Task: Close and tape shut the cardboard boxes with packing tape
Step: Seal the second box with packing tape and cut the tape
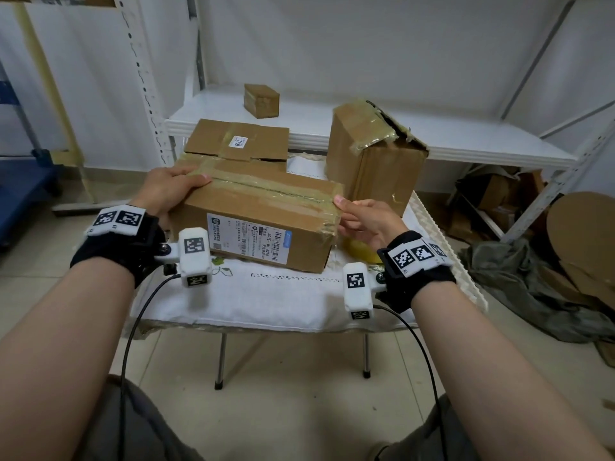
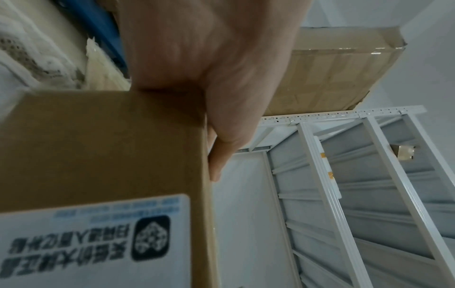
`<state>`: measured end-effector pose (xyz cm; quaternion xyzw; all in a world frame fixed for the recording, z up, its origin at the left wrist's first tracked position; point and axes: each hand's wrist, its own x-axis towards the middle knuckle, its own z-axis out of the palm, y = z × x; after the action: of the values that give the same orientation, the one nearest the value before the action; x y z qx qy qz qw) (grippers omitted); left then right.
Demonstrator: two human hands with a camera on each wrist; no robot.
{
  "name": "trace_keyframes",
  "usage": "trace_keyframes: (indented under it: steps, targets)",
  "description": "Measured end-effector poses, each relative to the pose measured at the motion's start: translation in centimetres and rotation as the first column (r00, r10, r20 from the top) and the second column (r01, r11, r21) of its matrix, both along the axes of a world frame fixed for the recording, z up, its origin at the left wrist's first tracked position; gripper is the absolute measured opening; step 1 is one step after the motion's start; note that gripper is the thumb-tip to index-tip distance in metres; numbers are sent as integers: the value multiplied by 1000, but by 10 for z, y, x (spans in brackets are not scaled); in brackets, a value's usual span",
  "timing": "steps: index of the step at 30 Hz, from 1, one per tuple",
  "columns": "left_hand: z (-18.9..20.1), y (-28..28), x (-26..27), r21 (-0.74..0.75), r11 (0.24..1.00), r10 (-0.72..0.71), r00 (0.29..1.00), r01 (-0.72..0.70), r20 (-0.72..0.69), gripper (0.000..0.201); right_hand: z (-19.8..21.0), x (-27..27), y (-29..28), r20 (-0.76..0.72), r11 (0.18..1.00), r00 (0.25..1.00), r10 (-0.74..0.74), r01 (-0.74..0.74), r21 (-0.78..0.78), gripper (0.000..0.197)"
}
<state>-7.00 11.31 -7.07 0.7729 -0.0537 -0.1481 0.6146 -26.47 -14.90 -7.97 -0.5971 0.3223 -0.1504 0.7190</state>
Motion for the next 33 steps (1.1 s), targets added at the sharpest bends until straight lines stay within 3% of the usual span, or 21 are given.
trace_keyframes:
  steps: [5, 9, 12, 14, 16, 19, 21, 24, 28, 30, 33]
  targets:
    - [0, 0, 4, -24, 1000, 15, 999, -16, -32, 48, 0, -1, -2, -20, 997, 997, 78, -78, -8, 46]
    - [-1, 8, 10, -73, 997, -31, 990, 21, -138, 68, 2, -2, -1, -21, 995, 995, 97, -98, -35, 52]
    - [6, 11, 8, -85, 996, -32, 994, 23, -108, 54, 6, -5, 1, 26, 993, 993, 112, -111, -38, 42]
    - [13, 17, 8, -105, 993, -61, 992, 49, -115, 59, 12, -5, 4, 69, 993, 991, 114, -113, -22, 31]
    - [21, 27, 5, -192, 979, -96, 980, 62, -172, 60, 17, -5, 7, 161, 995, 983, 86, -94, 42, 27]
    - [32, 45, -1, -377, 923, -159, 966, 72, -205, 40, 20, -2, 10, 317, 986, 943, 99, -135, 95, 24]
    - [34, 50, -5, -473, 875, -182, 974, 98, -135, 42, 20, -1, 12, 345, 975, 924, 165, -207, 86, 22]
    - [33, 48, -8, -555, 830, -50, 998, 55, 23, 49, 24, -3, 17, 266, 946, 924, 276, -310, 93, 52]
    - [30, 39, -11, -412, 904, -4, 963, 119, 270, 51, 26, 1, 15, 261, 914, 892, 370, -400, 71, 91]
    - [25, 35, -8, -309, 947, 23, 946, 83, 324, 52, 27, 2, 16, 337, 912, 863, 376, -409, 30, 82]
    - [24, 21, -15, -238, 962, -53, 951, 130, 306, 46, 29, 4, 21, 464, 937, 829, 311, -349, -6, 63]
